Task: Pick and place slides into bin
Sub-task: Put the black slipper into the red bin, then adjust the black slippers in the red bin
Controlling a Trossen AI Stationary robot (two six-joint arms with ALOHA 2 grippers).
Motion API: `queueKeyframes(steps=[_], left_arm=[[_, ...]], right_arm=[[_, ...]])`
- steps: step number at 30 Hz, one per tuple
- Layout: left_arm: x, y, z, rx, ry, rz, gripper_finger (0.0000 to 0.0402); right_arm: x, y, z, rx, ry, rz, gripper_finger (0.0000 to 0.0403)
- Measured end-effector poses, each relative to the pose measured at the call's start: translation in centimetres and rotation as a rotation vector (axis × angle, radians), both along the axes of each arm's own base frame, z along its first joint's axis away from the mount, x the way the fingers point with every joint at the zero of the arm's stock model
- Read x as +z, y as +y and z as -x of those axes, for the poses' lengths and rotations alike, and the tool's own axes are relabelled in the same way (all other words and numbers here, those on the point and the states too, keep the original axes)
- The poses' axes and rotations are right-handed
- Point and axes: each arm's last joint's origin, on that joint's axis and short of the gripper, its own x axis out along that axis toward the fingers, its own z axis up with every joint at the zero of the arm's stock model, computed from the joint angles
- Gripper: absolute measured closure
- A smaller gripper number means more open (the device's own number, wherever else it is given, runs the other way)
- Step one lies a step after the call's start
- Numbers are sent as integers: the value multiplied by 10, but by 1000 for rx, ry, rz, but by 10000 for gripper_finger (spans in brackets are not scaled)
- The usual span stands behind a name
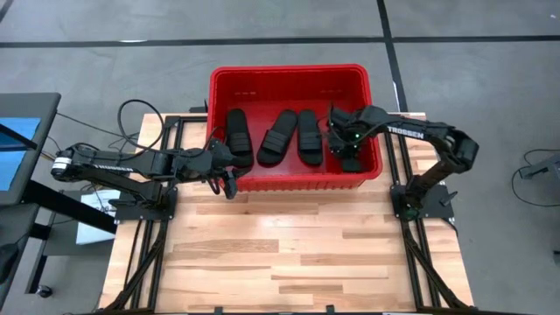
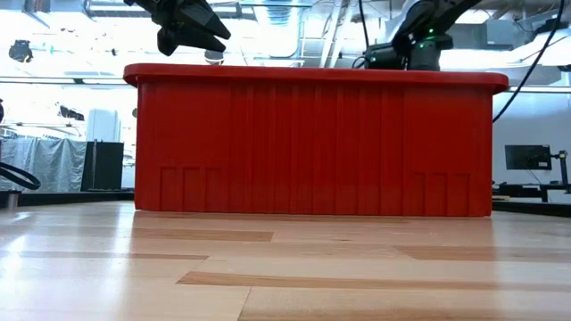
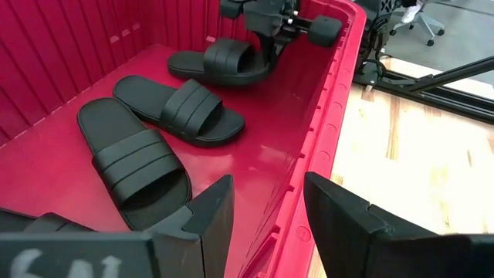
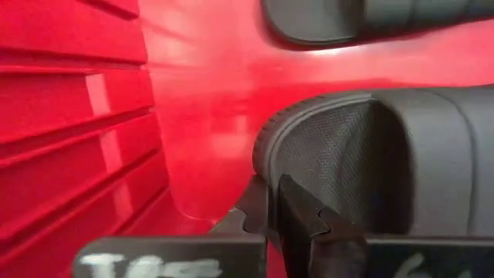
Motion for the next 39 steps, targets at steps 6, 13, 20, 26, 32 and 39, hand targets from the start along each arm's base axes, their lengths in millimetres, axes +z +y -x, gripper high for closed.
queueKeyframes(steps=[6, 13, 20, 26, 32, 39], left_arm=[[0, 0, 0, 0, 0, 0, 254], [0, 0, 0, 0, 0, 0, 254], [0, 0, 0, 0, 0, 0, 254], [0, 0, 0, 0, 0, 0, 254], [0, 0, 0, 0, 0, 0, 254], [0, 0, 0, 0, 0, 0, 254]], right_arm=[[-7, 0, 0, -6, 43, -44, 383], [-3, 1, 2, -36, 29, -43, 311], [3, 5, 3, -43, 13, -34, 241], [14, 9, 8, -39, -25, -8, 208], [50, 10, 13, -35, -123, 113, 213], [115, 13, 20, -19, -374, 304, 233]])
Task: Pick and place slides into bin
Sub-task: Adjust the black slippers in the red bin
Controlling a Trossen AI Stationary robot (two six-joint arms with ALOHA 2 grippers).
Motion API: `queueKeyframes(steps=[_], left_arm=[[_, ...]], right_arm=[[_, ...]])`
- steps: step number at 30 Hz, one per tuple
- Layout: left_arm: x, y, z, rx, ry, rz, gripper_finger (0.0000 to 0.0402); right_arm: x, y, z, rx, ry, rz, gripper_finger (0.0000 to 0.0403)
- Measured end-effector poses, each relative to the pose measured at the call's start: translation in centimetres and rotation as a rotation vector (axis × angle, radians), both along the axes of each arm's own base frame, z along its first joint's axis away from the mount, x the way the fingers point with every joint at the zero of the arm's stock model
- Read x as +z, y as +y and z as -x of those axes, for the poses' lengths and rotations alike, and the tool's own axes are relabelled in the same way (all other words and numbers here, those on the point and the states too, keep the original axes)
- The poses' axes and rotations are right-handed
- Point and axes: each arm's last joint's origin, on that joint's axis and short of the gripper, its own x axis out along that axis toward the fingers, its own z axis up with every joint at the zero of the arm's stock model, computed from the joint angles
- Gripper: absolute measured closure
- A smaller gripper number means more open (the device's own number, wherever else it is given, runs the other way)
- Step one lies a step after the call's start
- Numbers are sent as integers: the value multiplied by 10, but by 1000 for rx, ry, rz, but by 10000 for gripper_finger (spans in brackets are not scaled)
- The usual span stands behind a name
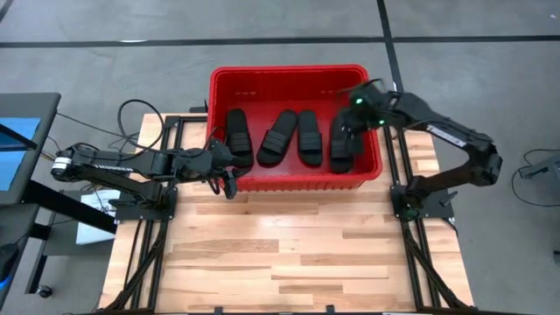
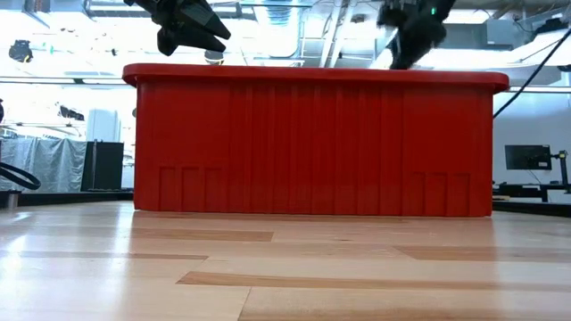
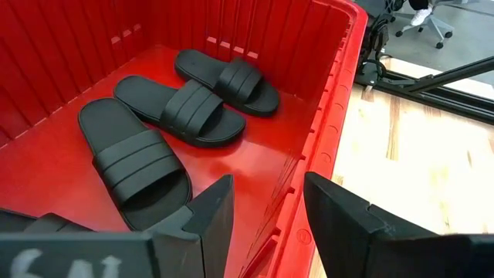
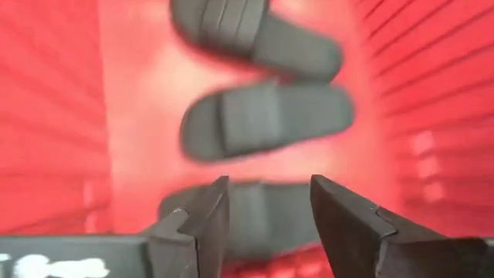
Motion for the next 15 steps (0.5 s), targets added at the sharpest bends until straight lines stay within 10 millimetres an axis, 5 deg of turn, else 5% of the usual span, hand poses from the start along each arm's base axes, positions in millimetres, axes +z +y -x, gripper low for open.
queueKeyframes(steps=[7, 15], left_arm=[[0, 0, 0, 0, 0, 0, 254], [7, 1, -3, -16, -42, -108, 254]], right_arm=[[52, 12, 20, 3, -240, 141, 243], [62, 25, 41, 2, -253, 146, 246]])
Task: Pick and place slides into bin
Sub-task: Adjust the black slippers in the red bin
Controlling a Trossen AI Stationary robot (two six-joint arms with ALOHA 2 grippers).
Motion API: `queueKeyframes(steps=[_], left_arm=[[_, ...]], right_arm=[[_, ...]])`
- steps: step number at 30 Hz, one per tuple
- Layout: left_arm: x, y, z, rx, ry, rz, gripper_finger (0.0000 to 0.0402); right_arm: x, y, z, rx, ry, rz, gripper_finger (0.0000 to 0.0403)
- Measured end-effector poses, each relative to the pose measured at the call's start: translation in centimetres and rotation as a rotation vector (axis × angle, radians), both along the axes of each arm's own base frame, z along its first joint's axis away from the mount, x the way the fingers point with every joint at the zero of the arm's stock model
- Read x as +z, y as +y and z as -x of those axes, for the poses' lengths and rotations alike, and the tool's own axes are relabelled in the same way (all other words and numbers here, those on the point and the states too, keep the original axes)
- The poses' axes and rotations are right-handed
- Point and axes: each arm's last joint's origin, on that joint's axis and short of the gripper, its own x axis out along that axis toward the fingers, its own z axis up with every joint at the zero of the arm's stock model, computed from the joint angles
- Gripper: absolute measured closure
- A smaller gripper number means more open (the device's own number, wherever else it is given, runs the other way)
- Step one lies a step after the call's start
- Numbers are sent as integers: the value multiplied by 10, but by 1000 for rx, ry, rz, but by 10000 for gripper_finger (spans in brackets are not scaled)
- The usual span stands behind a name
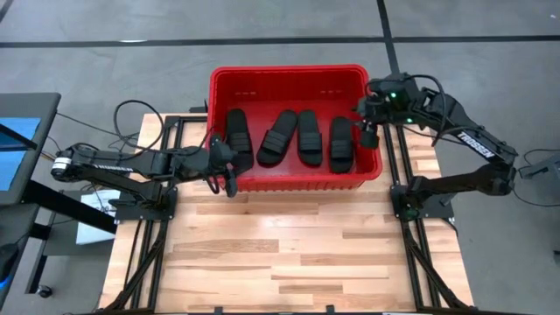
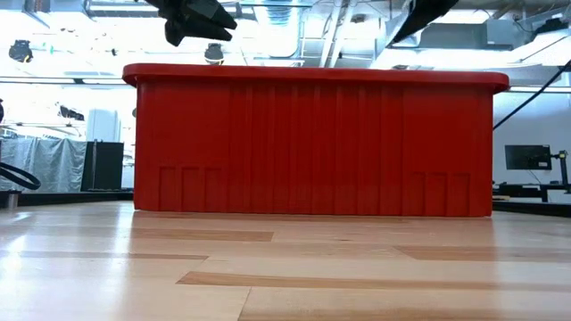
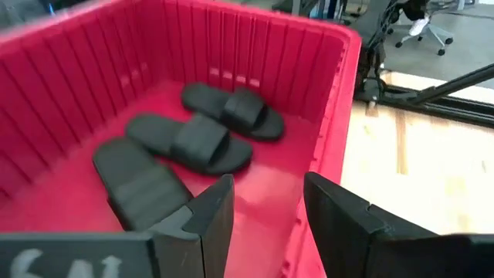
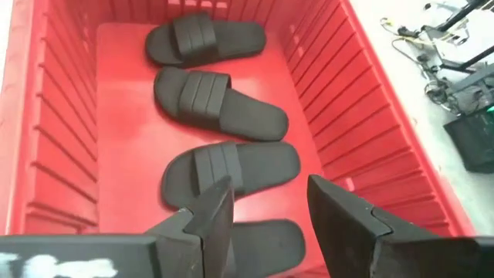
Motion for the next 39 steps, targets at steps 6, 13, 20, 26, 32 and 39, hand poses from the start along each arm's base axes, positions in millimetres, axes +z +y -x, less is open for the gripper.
queueKeyframes(steps=[6, 13, 20, 26, 32, 39], left_arm=[[17, 9, 4, 24, 38, -37, 254], [27, 24, 13, 89, 148, -32, 254], [28, 29, 16, 119, 177, -40, 254], [33, 30, 17, 185, 152, -114, 254], [40, 28, 19, 208, 99, -152, 254], [45, 26, 25, 201, 74, -154, 254]], right_arm=[[-3, 2, 4, -4, 33, -26, 246], [-5, 4, 5, -22, 51, -64, 246], [-6, 4, 6, -22, 49, -88, 246], [-3, 10, 9, 45, -2, -143, 246], [4, 17, 20, 60, -49, -139, 246], [9, 23, 29, 52, -83, -132, 246]])
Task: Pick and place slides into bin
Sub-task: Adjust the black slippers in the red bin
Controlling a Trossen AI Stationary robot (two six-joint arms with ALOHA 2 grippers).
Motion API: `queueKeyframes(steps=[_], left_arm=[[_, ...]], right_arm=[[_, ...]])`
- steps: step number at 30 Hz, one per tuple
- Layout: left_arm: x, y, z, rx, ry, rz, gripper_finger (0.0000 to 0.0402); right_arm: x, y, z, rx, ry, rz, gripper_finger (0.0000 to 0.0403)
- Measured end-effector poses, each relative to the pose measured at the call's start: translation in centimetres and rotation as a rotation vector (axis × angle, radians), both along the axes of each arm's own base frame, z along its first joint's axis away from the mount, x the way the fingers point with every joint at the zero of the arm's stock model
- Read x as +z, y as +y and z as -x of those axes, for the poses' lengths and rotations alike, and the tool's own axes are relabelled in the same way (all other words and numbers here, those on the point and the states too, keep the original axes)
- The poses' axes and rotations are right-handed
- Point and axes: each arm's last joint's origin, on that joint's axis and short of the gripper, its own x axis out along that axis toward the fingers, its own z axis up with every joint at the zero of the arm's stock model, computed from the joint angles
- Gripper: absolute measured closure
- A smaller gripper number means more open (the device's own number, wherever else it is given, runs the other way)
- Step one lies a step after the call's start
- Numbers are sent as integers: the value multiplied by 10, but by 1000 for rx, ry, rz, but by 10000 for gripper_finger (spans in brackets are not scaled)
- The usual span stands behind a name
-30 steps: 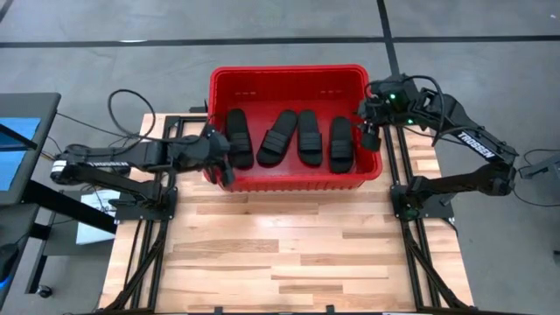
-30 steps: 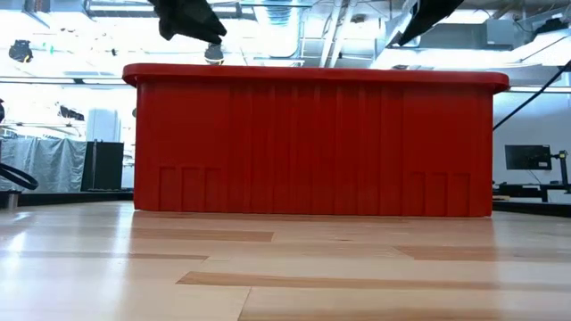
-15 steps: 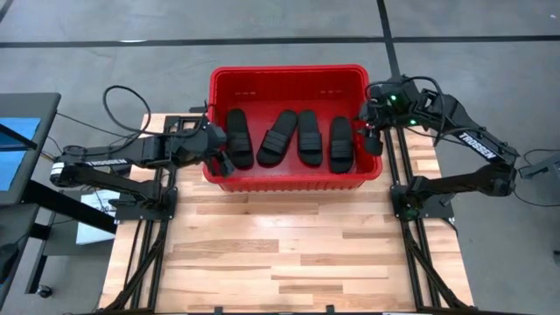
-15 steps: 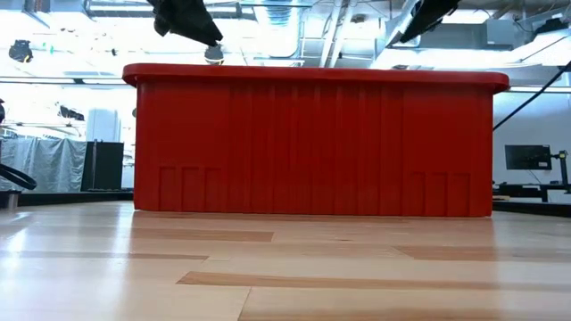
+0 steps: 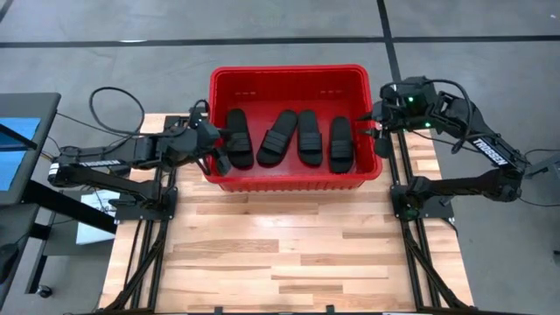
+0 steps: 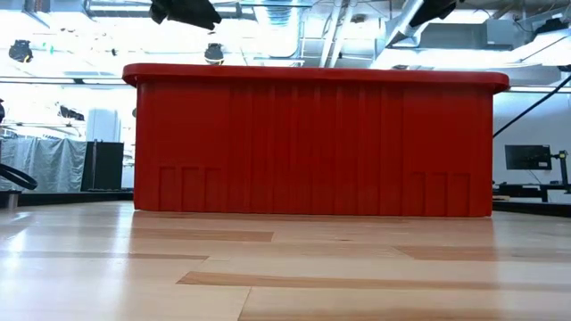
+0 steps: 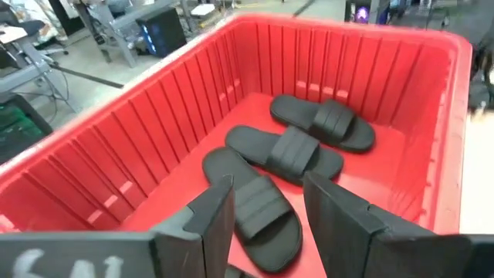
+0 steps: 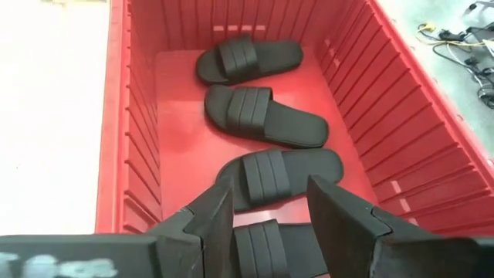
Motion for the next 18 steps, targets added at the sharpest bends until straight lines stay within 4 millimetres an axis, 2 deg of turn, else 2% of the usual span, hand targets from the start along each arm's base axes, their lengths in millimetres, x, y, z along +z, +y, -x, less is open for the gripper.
queueKeyframes(steps=[8, 18], left_arm=[[2, 0, 2, 1, -14, 3, 254], [2, 0, 2, 1, -15, 3, 254]], right_arm=[[-2, 3, -4, 36, 16, 5, 246], [-11, -9, -22, -11, 79, 11, 246]])
